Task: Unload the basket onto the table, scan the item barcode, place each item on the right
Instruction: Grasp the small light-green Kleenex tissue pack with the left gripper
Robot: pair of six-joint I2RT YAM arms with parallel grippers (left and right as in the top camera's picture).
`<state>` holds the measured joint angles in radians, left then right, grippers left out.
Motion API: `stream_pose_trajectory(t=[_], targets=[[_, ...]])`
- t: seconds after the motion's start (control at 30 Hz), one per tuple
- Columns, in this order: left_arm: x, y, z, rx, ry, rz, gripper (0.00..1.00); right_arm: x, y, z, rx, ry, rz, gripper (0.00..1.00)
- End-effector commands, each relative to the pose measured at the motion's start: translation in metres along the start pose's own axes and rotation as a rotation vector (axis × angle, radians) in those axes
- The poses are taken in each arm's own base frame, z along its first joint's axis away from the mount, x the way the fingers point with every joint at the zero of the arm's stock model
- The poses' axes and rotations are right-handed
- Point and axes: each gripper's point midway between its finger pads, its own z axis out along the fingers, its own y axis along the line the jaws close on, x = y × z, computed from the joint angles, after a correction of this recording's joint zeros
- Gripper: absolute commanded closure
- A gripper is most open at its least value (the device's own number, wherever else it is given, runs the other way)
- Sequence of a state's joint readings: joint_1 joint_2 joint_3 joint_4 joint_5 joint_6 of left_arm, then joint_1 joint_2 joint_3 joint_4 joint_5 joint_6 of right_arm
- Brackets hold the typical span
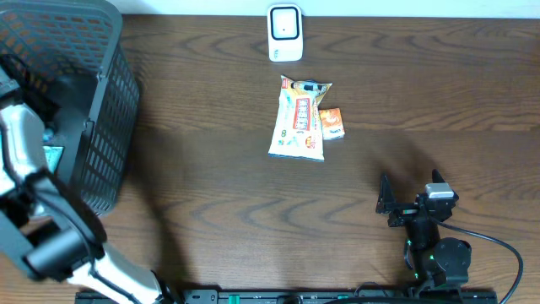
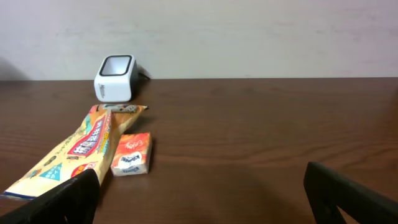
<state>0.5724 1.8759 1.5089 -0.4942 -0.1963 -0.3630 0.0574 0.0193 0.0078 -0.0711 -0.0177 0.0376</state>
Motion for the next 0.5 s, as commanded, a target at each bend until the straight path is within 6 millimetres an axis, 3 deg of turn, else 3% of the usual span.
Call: stream_pose_trajectory(t=[0.0,0.13,0.27,0.3,0.33,0.47], targets=[[-0.050,-0.004,-0.086,0.111,-0.182,-0.064,0.93,0.002,-0.003,0.000,0.014,0.005,-0.001,0.01],[-0.075,-0.026,-0.163,0.348,-0.297,-0.081,0.93,0.002,-0.003,0.000,0.014,0.005,-0.001,0.01],[-0.084,-0.060,-0.254,0.713,-0.349,-0.134,0.93,0.002,-0.003,0.000,0.014,0.005,-0.001,0.01],[-0.083,-0.069,-0.275,0.804,-0.347,-0.140,0.93,0.002,-0.003,0.000,0.014,0.005,-0.001,0.01],[-0.078,-0.084,-0.311,0.952,-0.336,-0.142,0.93,0.002,-0.003,0.000,0.014,0.005,-0.001,0.01],[-0.049,-0.123,-0.377,1.188,-0.305,-0.059,0.93,0.002,-0.003,0.000,0.014,0.005,-0.001,0.01]])
